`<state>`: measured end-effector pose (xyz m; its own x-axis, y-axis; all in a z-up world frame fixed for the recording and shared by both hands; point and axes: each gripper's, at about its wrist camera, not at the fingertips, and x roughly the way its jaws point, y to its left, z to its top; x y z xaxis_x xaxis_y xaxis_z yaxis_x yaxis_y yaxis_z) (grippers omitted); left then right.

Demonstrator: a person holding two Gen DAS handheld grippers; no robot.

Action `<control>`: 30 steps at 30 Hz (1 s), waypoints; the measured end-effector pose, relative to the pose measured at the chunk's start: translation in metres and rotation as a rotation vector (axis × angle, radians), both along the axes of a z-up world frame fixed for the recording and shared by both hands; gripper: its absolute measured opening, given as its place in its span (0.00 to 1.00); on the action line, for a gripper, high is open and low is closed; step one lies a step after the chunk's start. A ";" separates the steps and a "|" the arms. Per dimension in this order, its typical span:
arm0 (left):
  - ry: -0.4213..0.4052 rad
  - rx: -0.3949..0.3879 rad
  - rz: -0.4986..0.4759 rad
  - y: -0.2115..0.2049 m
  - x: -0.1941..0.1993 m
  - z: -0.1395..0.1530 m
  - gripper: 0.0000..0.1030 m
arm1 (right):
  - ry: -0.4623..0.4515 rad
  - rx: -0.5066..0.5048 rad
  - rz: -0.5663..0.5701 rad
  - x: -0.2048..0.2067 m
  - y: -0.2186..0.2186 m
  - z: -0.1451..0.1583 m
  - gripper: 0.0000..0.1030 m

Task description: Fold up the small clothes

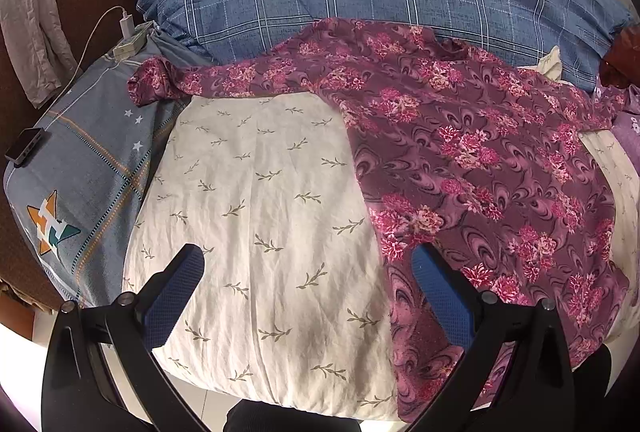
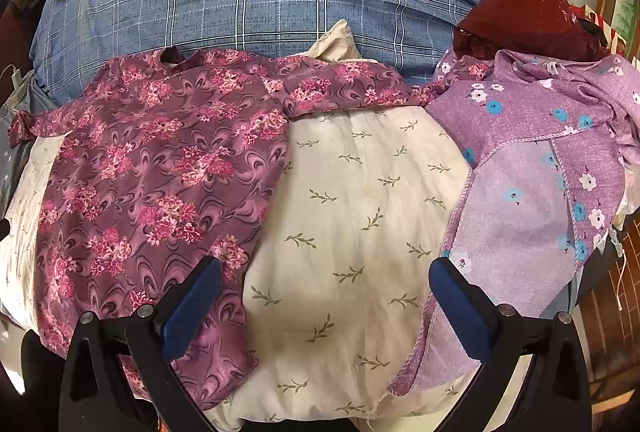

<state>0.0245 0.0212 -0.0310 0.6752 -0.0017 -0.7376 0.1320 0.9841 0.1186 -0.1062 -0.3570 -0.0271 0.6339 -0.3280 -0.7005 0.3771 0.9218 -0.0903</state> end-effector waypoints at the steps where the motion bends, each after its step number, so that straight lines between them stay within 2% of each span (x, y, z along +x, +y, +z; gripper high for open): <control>1: 0.000 0.000 0.000 0.000 0.000 0.000 1.00 | 0.001 0.000 0.000 0.000 0.000 0.000 1.00; 14: 0.003 -0.004 0.004 -0.002 0.001 -0.002 1.00 | 0.004 0.004 -0.003 0.002 -0.002 -0.003 1.00; 21: 0.049 -0.021 0.027 0.005 0.012 -0.006 1.00 | 0.005 0.010 -0.004 0.002 -0.008 -0.003 1.00; 25: 0.094 -0.050 0.067 0.020 0.030 -0.006 1.00 | 0.008 0.038 -0.024 0.004 -0.031 -0.001 1.00; 30: 0.145 -0.070 0.165 0.049 0.078 0.006 1.00 | -0.006 0.016 -0.087 0.013 -0.082 0.020 1.00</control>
<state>0.1025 0.0699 -0.0248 0.5577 0.0457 -0.8288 -0.0210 0.9989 0.0409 -0.0933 -0.4385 -0.0070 0.6072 -0.3709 -0.7026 0.4567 0.8866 -0.0734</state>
